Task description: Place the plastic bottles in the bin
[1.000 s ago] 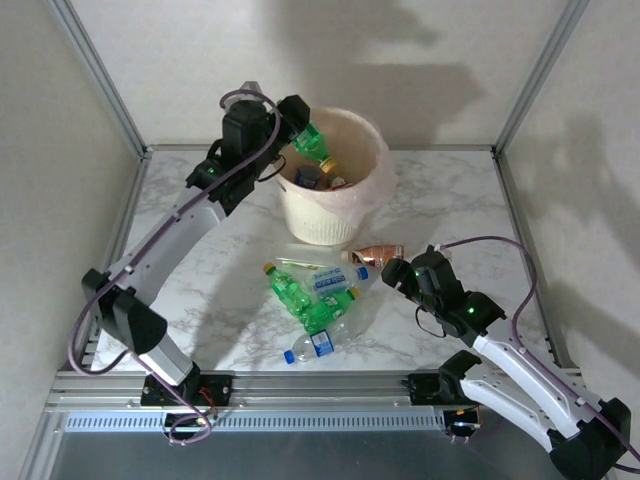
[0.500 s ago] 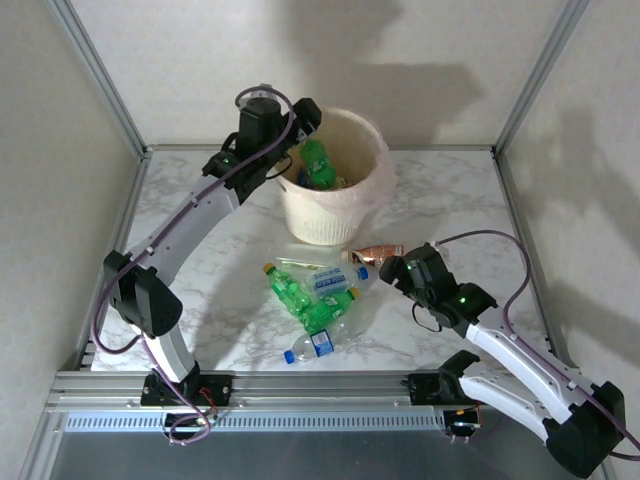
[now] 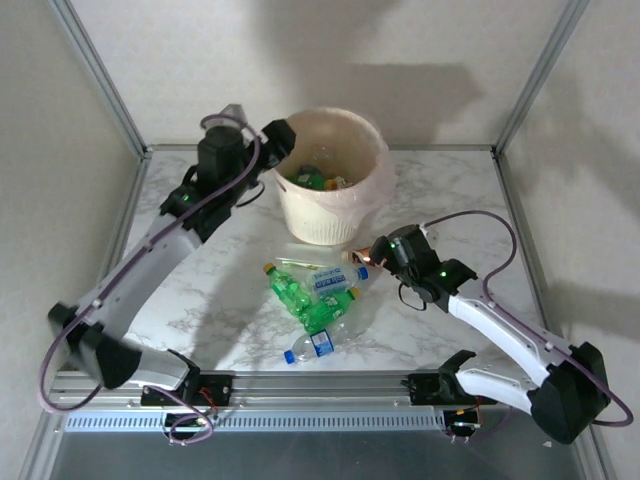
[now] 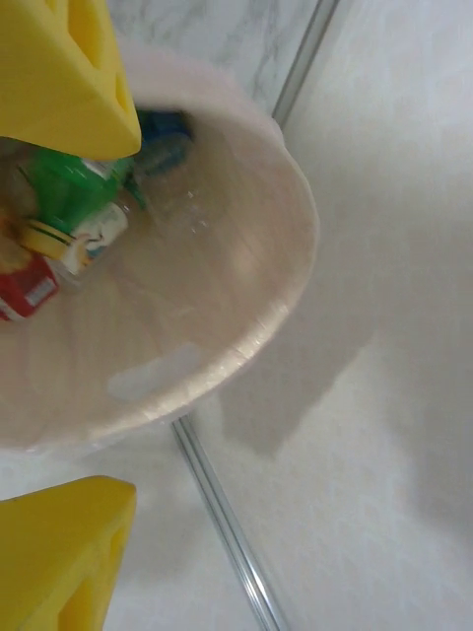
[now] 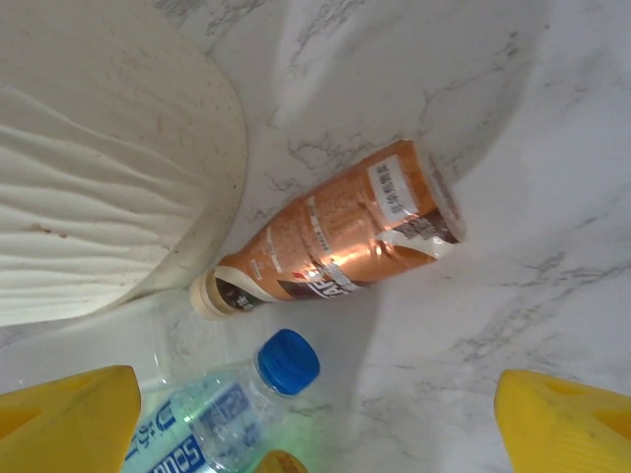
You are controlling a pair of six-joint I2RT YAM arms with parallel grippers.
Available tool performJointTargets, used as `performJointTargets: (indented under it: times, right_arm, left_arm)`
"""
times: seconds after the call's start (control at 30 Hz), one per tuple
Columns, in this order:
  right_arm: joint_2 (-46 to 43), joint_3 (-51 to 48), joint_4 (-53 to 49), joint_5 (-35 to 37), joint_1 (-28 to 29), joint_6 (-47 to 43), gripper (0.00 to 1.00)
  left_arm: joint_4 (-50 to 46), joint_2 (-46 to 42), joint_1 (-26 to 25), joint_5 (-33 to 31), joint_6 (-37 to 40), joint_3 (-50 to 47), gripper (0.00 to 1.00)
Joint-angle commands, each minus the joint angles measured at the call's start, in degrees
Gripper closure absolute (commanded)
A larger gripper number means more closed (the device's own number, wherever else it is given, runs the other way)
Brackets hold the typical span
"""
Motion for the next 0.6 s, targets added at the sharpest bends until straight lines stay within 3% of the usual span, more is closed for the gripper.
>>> performJointTargets:
  times: [0.0, 0.2, 0.4, 0.57]
  right_arm:
    - [2.4, 0.1, 5.2, -2.0, 0.2, 1.5, 0.1]
    - [5.2, -4.7, 12.6, -6.1, 1.0, 0.3, 0.16]
    - [5.5, -7.8, 15.3, -6.6, 2.4, 1.0, 0.17]
    - [8.9, -7.1, 15.1, -5.9, 4.2, 1.5, 0.17]
  left_arm:
    - [-0.2, -8.6, -0.2, -3.9, 1.3, -8.6, 0.17]
    - [-4.3, -17.9, 1.4, -8.8, 0.1, -25.4, 0.15]
    - [-1.7, -20.0, 5.4, -3.1, -3.9, -39.0, 0.17]
    - [-0.1, -19.4, 6.3, -0.8, -5.1, -43.3, 0.19]
